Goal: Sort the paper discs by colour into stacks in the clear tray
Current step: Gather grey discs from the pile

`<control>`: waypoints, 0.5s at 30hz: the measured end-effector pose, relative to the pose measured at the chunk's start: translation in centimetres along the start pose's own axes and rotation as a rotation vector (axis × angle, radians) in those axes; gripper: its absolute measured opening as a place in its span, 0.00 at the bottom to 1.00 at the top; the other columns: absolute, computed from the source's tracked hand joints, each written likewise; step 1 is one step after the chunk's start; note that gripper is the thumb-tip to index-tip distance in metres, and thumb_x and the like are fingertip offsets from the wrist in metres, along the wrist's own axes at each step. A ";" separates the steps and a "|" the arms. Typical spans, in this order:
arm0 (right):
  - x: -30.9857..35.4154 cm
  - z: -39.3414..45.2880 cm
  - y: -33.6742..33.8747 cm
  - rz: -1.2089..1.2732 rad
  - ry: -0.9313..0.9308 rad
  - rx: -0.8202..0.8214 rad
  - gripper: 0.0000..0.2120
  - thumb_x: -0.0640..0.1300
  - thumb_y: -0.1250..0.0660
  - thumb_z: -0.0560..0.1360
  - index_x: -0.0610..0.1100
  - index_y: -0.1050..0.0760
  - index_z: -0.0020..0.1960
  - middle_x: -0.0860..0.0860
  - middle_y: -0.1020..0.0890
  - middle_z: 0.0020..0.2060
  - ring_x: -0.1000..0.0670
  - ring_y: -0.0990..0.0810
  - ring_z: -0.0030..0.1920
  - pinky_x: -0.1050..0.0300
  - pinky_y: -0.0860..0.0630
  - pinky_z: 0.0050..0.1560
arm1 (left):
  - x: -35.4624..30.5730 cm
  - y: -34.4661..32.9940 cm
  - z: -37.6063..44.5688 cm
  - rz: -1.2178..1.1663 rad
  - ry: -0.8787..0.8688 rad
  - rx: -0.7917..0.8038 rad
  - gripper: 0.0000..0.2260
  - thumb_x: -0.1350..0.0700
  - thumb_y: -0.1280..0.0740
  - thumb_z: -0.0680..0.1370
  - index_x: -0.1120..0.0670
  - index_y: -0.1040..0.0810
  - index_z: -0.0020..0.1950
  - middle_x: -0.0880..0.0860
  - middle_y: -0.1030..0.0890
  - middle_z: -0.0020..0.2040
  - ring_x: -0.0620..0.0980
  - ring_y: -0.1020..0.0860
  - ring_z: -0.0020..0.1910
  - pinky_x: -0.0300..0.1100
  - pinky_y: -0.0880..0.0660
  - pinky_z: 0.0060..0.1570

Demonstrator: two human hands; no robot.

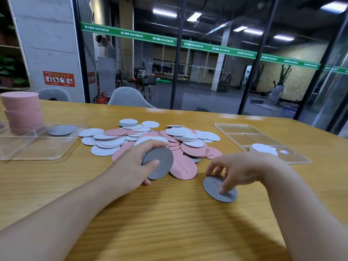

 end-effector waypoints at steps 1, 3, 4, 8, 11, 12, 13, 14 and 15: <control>0.0 0.0 0.0 -0.011 -0.009 -0.003 0.24 0.50 0.28 0.71 0.58 0.32 0.64 0.58 0.26 0.56 0.54 0.26 0.54 0.62 0.32 0.47 | 0.0 0.0 0.0 0.002 -0.001 0.001 0.19 0.59 0.37 0.78 0.33 0.27 0.57 0.34 0.28 0.52 0.50 0.19 0.33 0.41 0.20 0.39; -0.3 0.1 0.1 -0.033 -0.034 -0.023 0.23 0.53 0.28 0.70 0.58 0.32 0.62 0.57 0.26 0.51 0.53 0.26 0.51 0.61 0.31 0.46 | 0.0 0.0 0.0 0.007 -0.001 0.002 0.20 0.60 0.37 0.78 0.32 0.27 0.57 0.33 0.28 0.51 0.52 0.19 0.35 0.44 0.19 0.40; -0.5 0.2 0.1 -0.043 -0.044 -0.036 0.22 0.54 0.28 0.70 0.57 0.31 0.61 0.58 0.26 0.48 0.53 0.26 0.50 0.60 0.31 0.46 | 0.1 0.0 0.0 0.011 0.001 0.002 0.20 0.60 0.37 0.78 0.32 0.27 0.57 0.32 0.28 0.51 0.52 0.19 0.36 0.45 0.19 0.40; -0.6 0.8 0.4 -0.036 -0.011 -0.087 0.13 0.54 0.30 0.71 0.56 0.29 0.53 0.59 0.26 0.40 0.56 0.27 0.42 0.61 0.31 0.42 | 0.3 -0.1 0.0 0.032 0.021 0.003 0.21 0.60 0.39 0.78 0.31 0.28 0.57 0.32 0.29 0.52 0.51 0.18 0.34 0.47 0.20 0.44; 0.4 0.8 1.1 0.014 0.081 -0.162 0.07 0.51 0.31 0.73 0.55 0.28 0.49 0.59 0.29 0.37 0.59 0.30 0.37 0.62 0.33 0.38 | 0.5 0.0 0.0 0.028 0.029 -0.002 0.22 0.60 0.40 0.77 0.31 0.28 0.57 0.34 0.28 0.53 0.52 0.19 0.36 0.49 0.20 0.44; 0.9 0.8 1.4 0.038 0.113 -0.195 0.06 0.51 0.32 0.74 0.54 0.28 0.48 0.59 0.29 0.37 0.59 0.30 0.37 0.62 0.34 0.36 | 0.5 0.0 0.1 0.028 0.030 -0.004 0.22 0.61 0.40 0.77 0.31 0.27 0.57 0.34 0.28 0.53 0.52 0.19 0.37 0.49 0.19 0.44; 1.3 0.7 1.7 0.066 0.142 -0.231 0.04 0.50 0.32 0.74 0.54 0.28 0.47 0.59 0.29 0.37 0.59 0.31 0.36 0.63 0.34 0.36 | 0.5 0.0 0.1 0.027 0.031 -0.006 0.22 0.61 0.40 0.77 0.31 0.27 0.57 0.33 0.28 0.52 0.52 0.19 0.37 0.49 0.19 0.44; 1.7 0.7 2.0 0.102 0.171 -0.265 0.04 0.50 0.33 0.74 0.54 0.28 0.45 0.58 0.29 0.37 0.59 0.30 0.36 0.63 0.34 0.35 | 0.4 0.0 0.1 0.027 0.030 -0.007 0.22 0.61 0.40 0.77 0.31 0.27 0.57 0.33 0.28 0.52 0.53 0.19 0.37 0.48 0.19 0.43; 2.1 0.6 2.3 0.151 0.203 -0.296 0.04 0.49 0.33 0.75 0.54 0.28 0.44 0.58 0.28 0.37 0.59 0.29 0.36 0.63 0.33 0.35 | 0.3 0.0 0.1 0.025 0.029 -0.006 0.22 0.61 0.40 0.77 0.32 0.27 0.57 0.33 0.28 0.52 0.53 0.19 0.37 0.48 0.19 0.43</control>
Point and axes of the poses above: each hand's wrist, its own z-axis towards the middle knuckle, its own y-axis out of the back of the hand, x = y × z, the point moved 9 cm from there along z, towards the middle knuckle
